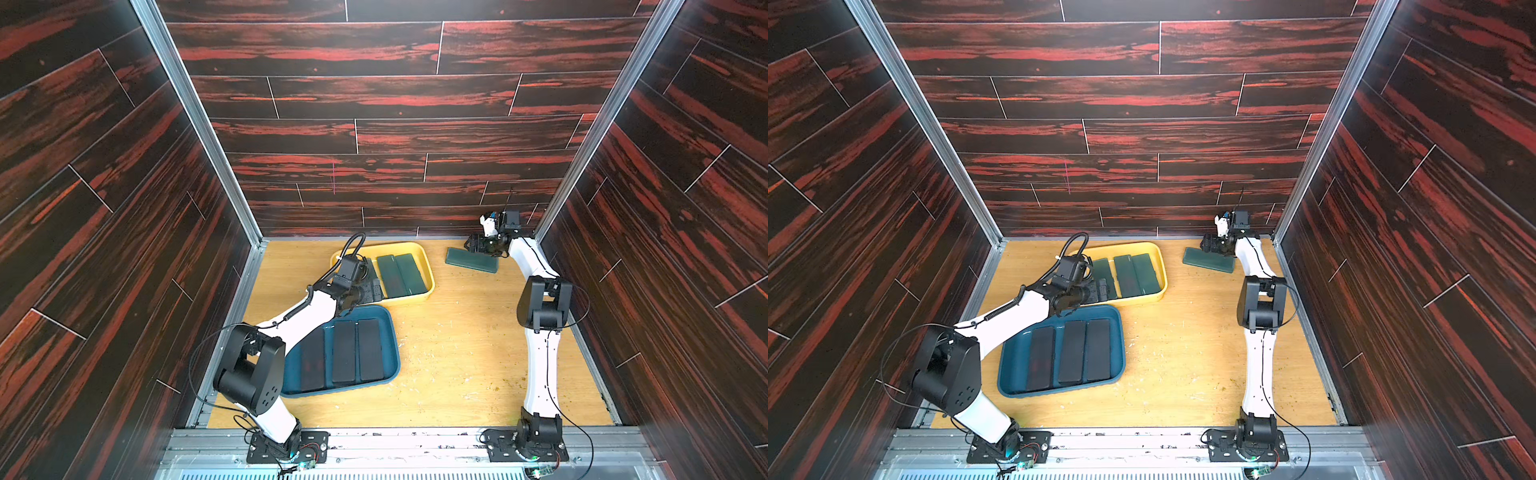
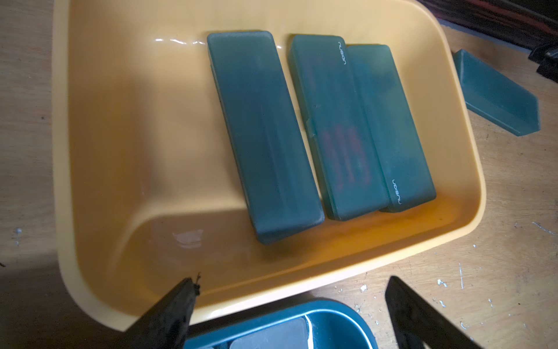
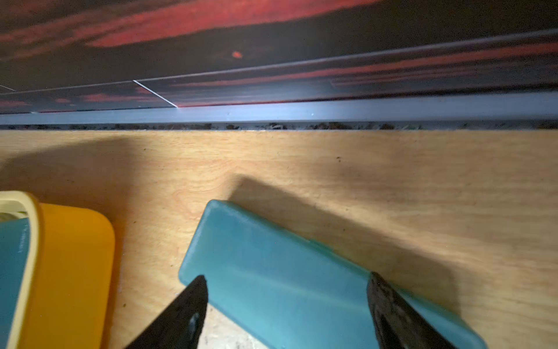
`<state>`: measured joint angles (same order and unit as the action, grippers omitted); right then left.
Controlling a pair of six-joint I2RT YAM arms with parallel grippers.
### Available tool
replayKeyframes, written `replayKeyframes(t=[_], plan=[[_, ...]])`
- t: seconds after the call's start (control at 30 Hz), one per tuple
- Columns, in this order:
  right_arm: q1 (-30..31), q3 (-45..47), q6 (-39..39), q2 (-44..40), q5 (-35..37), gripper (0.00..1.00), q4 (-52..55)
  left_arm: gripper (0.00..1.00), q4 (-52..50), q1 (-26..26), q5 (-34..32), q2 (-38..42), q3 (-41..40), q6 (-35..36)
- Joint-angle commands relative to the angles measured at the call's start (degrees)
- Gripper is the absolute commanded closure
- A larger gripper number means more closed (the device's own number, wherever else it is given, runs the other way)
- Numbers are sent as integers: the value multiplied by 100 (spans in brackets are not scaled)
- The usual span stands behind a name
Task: Place the pencil cases by color into the storage box
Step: Move the pencil case to the center of the board.
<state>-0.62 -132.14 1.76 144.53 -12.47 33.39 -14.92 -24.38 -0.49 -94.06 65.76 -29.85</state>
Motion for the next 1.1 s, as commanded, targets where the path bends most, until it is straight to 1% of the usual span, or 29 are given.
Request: replayKeyframes(t=[0.0,0.23,0.47,0.83,0.93,1.07], plan=[[-21,-286,170,406,-258,17,373,1,50,25,-2,365,-71,-65],[-30,-461,107,582,-185,16,769,1,45,24,31,428,-72,-100],[-42,-514,73,663,-157,16,875,2,54,21,49,453,-88,-118],[-39,-477,102,566,-210,16,1128,2,62,21,49,577,-124,-127],[-43,-386,90,489,42,16,935,2,55,21,50,627,-151,-127],[-43,-628,-8,476,148,16,851,2,40,21,25,715,-203,-122]])
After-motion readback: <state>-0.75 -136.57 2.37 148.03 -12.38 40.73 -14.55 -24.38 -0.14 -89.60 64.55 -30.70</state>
